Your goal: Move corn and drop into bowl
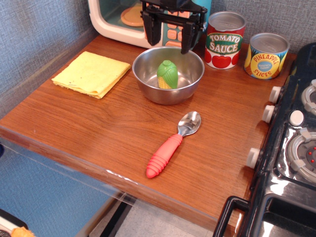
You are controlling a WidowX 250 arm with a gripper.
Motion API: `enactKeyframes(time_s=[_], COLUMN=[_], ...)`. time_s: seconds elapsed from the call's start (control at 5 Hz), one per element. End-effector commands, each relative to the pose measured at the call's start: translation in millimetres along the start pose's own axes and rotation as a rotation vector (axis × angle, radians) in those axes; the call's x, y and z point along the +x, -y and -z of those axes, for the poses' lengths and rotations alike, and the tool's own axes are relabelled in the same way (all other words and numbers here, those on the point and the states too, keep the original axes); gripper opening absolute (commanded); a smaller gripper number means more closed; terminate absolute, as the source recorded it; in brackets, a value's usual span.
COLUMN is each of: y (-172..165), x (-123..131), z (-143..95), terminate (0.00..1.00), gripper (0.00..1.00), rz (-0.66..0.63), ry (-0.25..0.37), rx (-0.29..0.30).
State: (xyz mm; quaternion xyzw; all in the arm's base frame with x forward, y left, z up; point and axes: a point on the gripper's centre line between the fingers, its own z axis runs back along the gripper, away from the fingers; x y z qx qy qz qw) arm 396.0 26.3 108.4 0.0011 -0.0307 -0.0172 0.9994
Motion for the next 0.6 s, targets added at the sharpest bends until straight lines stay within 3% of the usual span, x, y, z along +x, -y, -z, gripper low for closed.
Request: enactKeyframes(time_s=[0.0,0.2,0.4], y=[-5.3,-5.3,-5.3], x=[-1.9,-1.9,-1.9], z=[-35.4,-35.4,-35.4], terminate=[0.00,0.00,1.00], gripper=[1.00,1.00,1.00], rz=[-0.016,-0.016,-0.016], ry=[0.110,0.110,0.110], rx=[0.009,0.009,0.009])
